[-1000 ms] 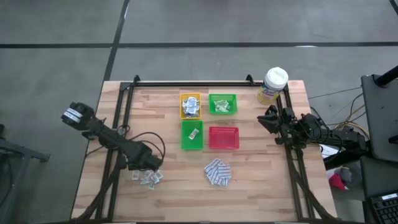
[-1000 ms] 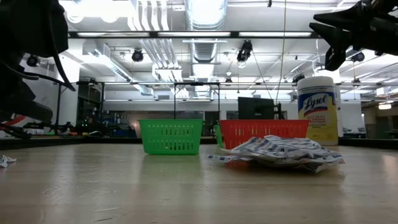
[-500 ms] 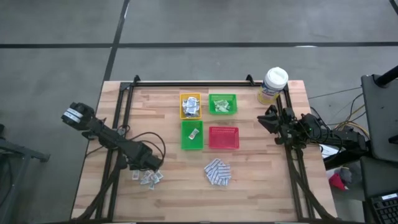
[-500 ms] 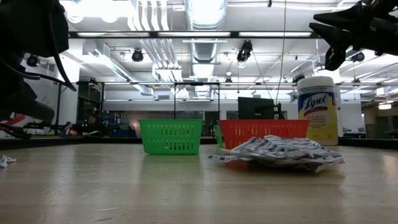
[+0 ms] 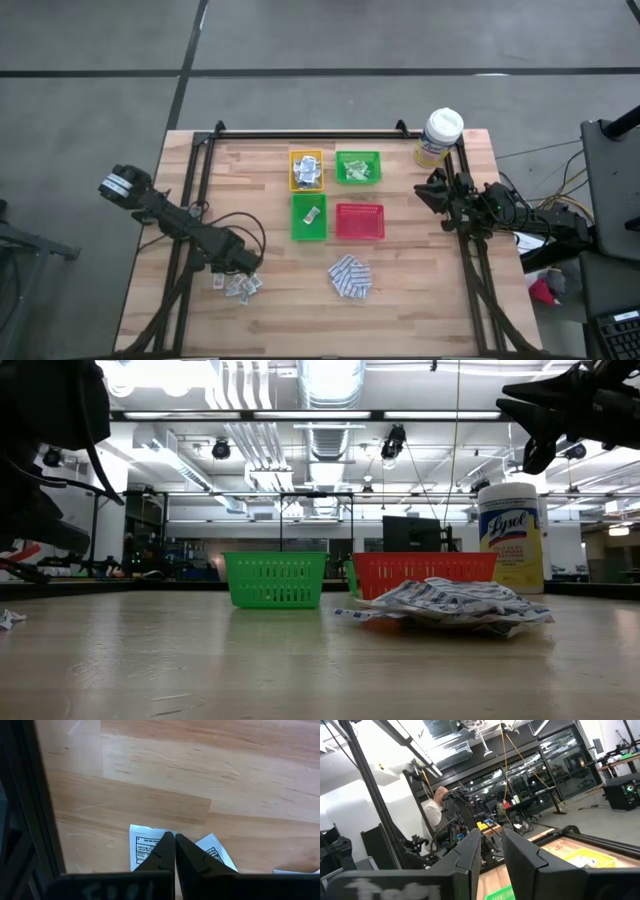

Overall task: Pick & Place First Aid Supplies
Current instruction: Put the orange ointment pack into the bottom green bin

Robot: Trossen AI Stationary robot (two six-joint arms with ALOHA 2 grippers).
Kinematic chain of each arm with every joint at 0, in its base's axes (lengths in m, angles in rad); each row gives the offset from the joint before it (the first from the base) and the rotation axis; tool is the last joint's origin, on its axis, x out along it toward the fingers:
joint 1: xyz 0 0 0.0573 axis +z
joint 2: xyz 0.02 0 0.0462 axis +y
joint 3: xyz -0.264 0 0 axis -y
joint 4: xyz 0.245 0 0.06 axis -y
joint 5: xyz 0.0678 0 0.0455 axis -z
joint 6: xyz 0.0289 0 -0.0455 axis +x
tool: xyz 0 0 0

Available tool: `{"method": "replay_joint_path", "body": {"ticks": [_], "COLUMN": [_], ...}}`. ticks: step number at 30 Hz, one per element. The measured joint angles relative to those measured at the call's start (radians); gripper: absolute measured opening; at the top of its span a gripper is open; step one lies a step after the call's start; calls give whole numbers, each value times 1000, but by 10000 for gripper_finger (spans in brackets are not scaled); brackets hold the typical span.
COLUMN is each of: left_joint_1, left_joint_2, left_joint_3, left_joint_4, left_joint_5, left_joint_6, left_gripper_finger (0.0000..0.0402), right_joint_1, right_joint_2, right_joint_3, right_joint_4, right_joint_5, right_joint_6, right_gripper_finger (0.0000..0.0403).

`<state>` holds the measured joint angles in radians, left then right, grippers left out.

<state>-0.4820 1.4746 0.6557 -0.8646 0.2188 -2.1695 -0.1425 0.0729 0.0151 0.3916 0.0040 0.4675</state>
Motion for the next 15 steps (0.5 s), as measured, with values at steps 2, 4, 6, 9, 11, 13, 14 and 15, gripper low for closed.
{"method": "replay_joint_path", "body": {"ticks": [2, 4, 6, 9, 11, 13, 14, 15], "left_joint_1": [0, 0, 0, 0, 0, 0, 0, 0], "left_joint_2": [0, -2, -5, -8, -8, -8, -8, -8], "left_joint_3": [-1, 0, 3, 9, 10, 9, 9, 9], "left_joint_4": [-2, -8, -26, -51, -62, -68, -70, -70], "left_joint_5": [0, 0, 5, 5, 5, 5, 4, 3], "left_joint_6": [3, 21, 31, 52, 62, 70, 73, 73], "left_gripper_finger": [4, 6, 9, 11, 10, 5, 3, 2], "right_joint_1": [0, 0, 0, 0, 0, 0, 0, 0], "right_joint_2": [0, 0, 0, 0, 0, 0, 0, 0], "right_joint_3": [0, 0, 0, 0, 0, 0, 0, 0], "right_joint_4": [0, 0, 0, 0, 0, 0, 0, 0], "right_joint_5": [0, 0, 0, 0, 0, 0, 0, 0], "right_joint_6": [0, 0, 0, -3, -4, -5, -4, -4], "right_gripper_finger": [82, 83, 84, 83, 80, 76, 75, 73]}}
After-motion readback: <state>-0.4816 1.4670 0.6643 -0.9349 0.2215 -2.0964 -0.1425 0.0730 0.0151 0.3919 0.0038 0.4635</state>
